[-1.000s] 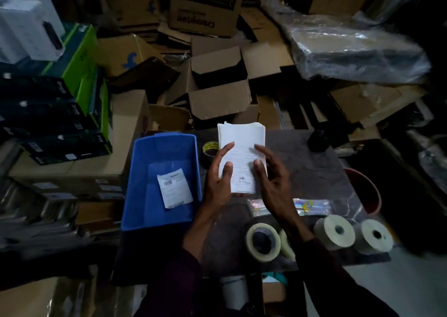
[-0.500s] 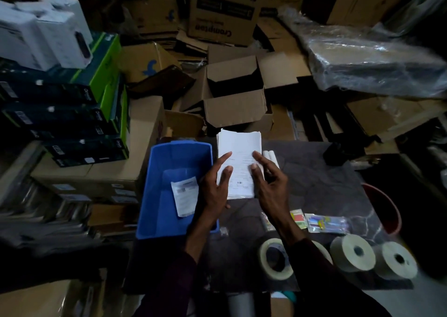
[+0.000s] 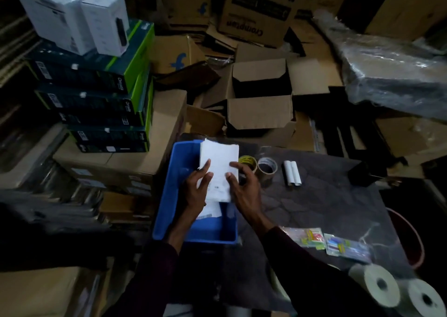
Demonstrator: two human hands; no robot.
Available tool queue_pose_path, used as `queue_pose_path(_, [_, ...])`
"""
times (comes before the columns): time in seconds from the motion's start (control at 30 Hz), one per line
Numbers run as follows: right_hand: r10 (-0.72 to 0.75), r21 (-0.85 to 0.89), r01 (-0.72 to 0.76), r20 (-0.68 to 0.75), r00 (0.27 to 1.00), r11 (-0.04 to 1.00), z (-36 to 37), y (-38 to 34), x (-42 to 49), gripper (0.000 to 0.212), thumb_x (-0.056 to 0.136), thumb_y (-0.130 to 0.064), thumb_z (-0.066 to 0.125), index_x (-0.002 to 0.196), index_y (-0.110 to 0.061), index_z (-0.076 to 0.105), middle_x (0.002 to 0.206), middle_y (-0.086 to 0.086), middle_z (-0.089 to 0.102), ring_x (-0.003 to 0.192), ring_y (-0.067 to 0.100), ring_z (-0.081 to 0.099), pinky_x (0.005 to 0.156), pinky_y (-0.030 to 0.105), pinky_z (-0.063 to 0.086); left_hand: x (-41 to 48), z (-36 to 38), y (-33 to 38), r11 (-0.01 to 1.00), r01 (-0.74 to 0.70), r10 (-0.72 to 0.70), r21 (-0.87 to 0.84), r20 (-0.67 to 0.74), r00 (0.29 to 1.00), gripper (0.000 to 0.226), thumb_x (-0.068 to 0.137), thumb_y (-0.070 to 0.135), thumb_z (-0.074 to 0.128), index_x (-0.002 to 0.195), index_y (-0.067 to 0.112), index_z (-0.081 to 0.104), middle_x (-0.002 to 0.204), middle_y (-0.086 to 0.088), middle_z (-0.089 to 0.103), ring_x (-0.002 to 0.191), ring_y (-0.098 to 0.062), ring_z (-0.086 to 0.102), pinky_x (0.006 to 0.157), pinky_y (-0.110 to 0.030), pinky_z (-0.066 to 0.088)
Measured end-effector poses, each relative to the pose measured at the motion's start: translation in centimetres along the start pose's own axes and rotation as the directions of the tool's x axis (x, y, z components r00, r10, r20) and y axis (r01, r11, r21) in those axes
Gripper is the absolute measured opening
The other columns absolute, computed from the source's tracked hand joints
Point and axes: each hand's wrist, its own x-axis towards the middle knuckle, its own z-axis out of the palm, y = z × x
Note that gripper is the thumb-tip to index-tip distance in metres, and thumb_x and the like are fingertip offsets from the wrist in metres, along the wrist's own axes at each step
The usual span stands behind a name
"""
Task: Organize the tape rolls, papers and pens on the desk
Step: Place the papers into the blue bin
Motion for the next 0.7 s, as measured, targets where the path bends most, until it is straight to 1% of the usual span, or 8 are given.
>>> queue_pose_path(0.07, [0.054, -0.022, -0.053, 0.049, 0.997, 0.998, 2.0, 1.0, 0.3, 0.021, 0.091, -0.026, 0.066, 0.112, -0.029, 0.064, 0.116, -0.008, 0.067, 0.100, 0.020, 0.067, 0.085, 0.045, 0.057, 0.4, -0.8, -2.2, 0.997, 0.071, -0.071, -0.005, 0.014, 0.997, 0.035, 0.093, 0.031, 0.061, 0.128, 0.032, 0.061, 0.120, 0.007, 0.066, 0.106, -0.005, 0.062, 0.084, -0.026, 0.053])
queue_pose_path(0.1, [0.085, -0.013, -0.085, 0.063, 0.994, 0.996, 2.8, 1.4, 0.3, 0.020, 0.091, -0.024, 0.066, 0.111, -0.027, 0.064, 0.114, -0.006, 0.068, 0.100, 0.018, 0.067, 0.087, 0.044, 0.057, 0.7, -1.2, -3.4, 0.995, 0.105, -0.104, -0.007, 0.025, 0.994, 0.035, 0.093, 0.032, 0.061, 0.127, 0.033, 0.062, 0.123, 0.006, 0.066, 0.107, -0.005, 0.061, 0.083, -0.020, 0.050])
queue_pose_path(0.23, [0.154, 0.002, -0.154, 0.079, 0.985, 0.988, 5.7, 3.3, 0.7, 0.018, 0.090, -0.012, 0.065, 0.108, -0.013, 0.063, 0.107, 0.004, 0.069, 0.098, 0.020, 0.066, 0.087, 0.041, 0.055, 2.3, -2.2, -6.8, 0.986, 0.165, -0.163, -0.019, 0.084, 0.983, 0.033, 0.095, 0.026, 0.058, 0.129, 0.026, 0.061, 0.129, 0.001, 0.063, 0.115, -0.014, 0.060, 0.083, -0.014, 0.046])
queue_pose_path(0.37, [0.201, -0.102, -0.193, 0.074, 0.977, 0.976, 7.2, 5.2, 0.9, 0.018, 0.089, -0.019, 0.064, 0.108, -0.019, 0.062, 0.103, 0.001, 0.070, 0.094, 0.016, 0.067, 0.083, 0.037, 0.056, 3.0, -2.2, -9.2, 0.968, 0.205, -0.233, 0.145, 0.217, 0.948, 0.040, 0.099, 0.019, 0.051, 0.139, 0.020, 0.051, 0.139, -0.005, 0.054, 0.121, -0.015, 0.053, 0.096, -0.023, 0.042])
queue_pose_path(0.47, [0.255, -0.179, -0.238, 0.080, 0.964, 0.955, 7.4, 5.5, 0.5, 0.019, 0.090, -0.018, 0.064, 0.109, -0.016, 0.062, 0.103, 0.002, 0.069, 0.092, 0.016, 0.065, 0.076, 0.015, 0.045, 3.2, -1.8, -10.8, 0.941, 0.222, -0.290, 0.256, 0.270, 0.918, 0.044, 0.098, 0.016, 0.050, 0.141, 0.024, 0.047, 0.143, -0.008, 0.051, 0.129, -0.026, 0.050, 0.107, -0.035, 0.041])
queue_pose_path(0.53, [0.258, -0.195, -0.239, 0.082, 0.963, 0.951, 7.7, 6.2, 0.2, 0.026, 0.087, -0.023, 0.060, 0.110, -0.010, 0.061, 0.102, 0.005, 0.067, 0.090, 0.017, 0.062, 0.070, 0.005, 0.039, 3.0, -1.5, -11.6, 0.914, 0.220, -0.330, 0.340, 0.310, 0.892, 0.047, 0.097, 0.013, 0.051, 0.143, 0.023, 0.045, 0.142, -0.012, 0.050, 0.129, -0.029, 0.049, 0.108, -0.032, 0.038])
queue_pose_path(0.57, [0.266, -0.203, -0.247, 0.074, 0.961, 0.948, 7.8, 6.4, 0.1, 0.031, 0.084, -0.024, 0.058, 0.110, -0.008, 0.061, 0.100, 0.006, 0.066, 0.088, 0.017, 0.061, 0.069, 0.005, 0.039, 2.9, -1.3, -12.1, 0.900, 0.222, -0.351, 0.374, 0.320, 0.880, 0.050, 0.096, 0.011, 0.051, 0.144, 0.022, 0.044, 0.142, -0.014, 0.049, 0.129, -0.029, 0.048, 0.106, -0.030, 0.036])
queue_pose_path(0.7, [0.333, -0.280, -0.294, 0.101, 0.938, 0.914, 8.6, 8.7, -0.7, 0.037, 0.082, -0.021, 0.054, 0.114, -0.003, 0.060, 0.098, 0.014, 0.067, 0.081, 0.026, 0.063, 0.073, 0.023, 0.047, 2.3, -1.0, -13.7, 0.877, 0.263, -0.413, 0.402, 0.350, 0.841, 0.057, 0.093, 0.004, 0.055, 0.146, 0.017, 0.040, 0.144, -0.017, 0.046, 0.128, -0.028, 0.048, 0.103, -0.023, 0.034])
